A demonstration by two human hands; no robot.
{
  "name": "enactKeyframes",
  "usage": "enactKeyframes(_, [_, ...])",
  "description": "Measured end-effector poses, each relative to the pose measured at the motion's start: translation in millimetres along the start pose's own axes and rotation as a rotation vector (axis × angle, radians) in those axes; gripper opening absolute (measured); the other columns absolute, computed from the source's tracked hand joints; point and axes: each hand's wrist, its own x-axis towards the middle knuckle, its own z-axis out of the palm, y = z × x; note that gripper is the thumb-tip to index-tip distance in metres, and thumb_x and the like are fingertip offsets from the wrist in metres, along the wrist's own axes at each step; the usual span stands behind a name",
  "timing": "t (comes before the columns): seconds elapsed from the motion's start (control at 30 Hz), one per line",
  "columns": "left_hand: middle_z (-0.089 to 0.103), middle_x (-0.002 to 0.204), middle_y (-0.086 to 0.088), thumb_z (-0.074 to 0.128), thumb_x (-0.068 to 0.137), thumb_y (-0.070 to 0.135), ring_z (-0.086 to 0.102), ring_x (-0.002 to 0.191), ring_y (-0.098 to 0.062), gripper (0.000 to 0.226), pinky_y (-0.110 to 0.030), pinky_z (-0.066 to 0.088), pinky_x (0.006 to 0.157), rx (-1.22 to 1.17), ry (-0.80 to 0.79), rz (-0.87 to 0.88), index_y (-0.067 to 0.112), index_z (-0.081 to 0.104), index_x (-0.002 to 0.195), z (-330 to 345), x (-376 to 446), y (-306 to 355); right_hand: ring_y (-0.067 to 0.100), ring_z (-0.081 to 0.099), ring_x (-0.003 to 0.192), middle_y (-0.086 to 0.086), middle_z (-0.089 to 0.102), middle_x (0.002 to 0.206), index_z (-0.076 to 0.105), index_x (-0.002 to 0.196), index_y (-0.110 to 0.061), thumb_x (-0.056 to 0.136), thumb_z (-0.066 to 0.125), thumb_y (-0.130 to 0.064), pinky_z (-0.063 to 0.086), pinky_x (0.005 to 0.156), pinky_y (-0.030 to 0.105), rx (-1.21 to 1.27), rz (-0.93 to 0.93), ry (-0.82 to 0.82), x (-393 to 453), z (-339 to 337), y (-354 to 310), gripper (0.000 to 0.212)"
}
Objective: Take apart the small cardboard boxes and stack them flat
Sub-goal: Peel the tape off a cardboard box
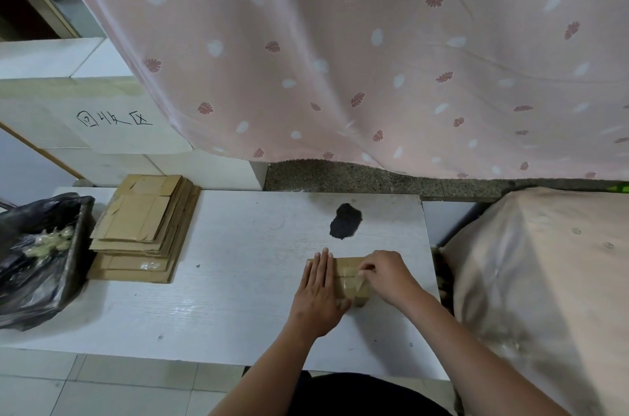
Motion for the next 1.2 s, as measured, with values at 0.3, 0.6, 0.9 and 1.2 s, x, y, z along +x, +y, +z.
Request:
enactKeyframes(0.3, [-0.031, 0.16, -0.012, 0.022, 0.103, 0.058, -0.028, 0.149, -0.027, 0.087, -0.037, -0.02, 0.121, -0.003, -0.015, -0.043, 0.002, -0.024, 0.152, -3.9, 2.0, 4.1, 0.022, 0.071, 0.07, 0.009, 0.072, 0.088, 0.078, 0.089, -0.015, 0.093, 0.048, 0.002, 0.061, 0.071, 0.034, 0.203, 0.092, -0.035, -5.5, 10.4, -3.5, 0.035])
enactKeyframes(0.6, [-0.029, 0.16, -0.013, 0.006, 0.1, 0.055, -0.029, 0.147, -0.031, 0.08, -0.038, -0.018, 0.121, 0.045, -0.011, -0.036, 0.001, -0.02, 0.152, -3.7, 0.2, 4.4, 0.028, 0.075, 0.084, 0.031, 0.066, 0.103, 0.054, 0.1, 0.006, 0.098, 0.048, 0.005, 0.062, 0.077, 0.034, 0.756, 0.293, -0.193, -8.6, 11.8, -21.4, 0.006])
enactKeyframes(0.9, [-0.025, 0.162, -0.016, 0.015, 0.107, 0.05, -0.024, 0.15, -0.029, 0.077, -0.039, -0.017, 0.122, 0.013, -0.024, -0.045, -0.001, -0.018, 0.153, -2.6, -1.8, 5.3, 0.005, 0.051, 0.074, -0.005, 0.054, 0.083, 0.054, 0.063, -0.018, 0.078, 0.078, -0.011, 0.039, 0.062, 0.014, 0.113, 0.012, 0.023, -2.9, 15.0, -17.5, 0.029])
enactKeyframes(1.2, [-0.026, 0.162, -0.014, 0.016, 0.107, 0.049, -0.023, 0.151, -0.026, 0.076, -0.037, -0.015, 0.123, 0.012, -0.064, -0.055, 0.001, -0.019, 0.153, -6.3, -4.9, 3.9, 0.018, 0.054, 0.092, 0.003, 0.054, 0.098, 0.074, 0.103, -0.019, 0.097, 0.055, -0.012, 0.046, 0.084, 0.026, -0.068, -0.174, -0.082, -2.2, 27.1, -20.9, 0.021])
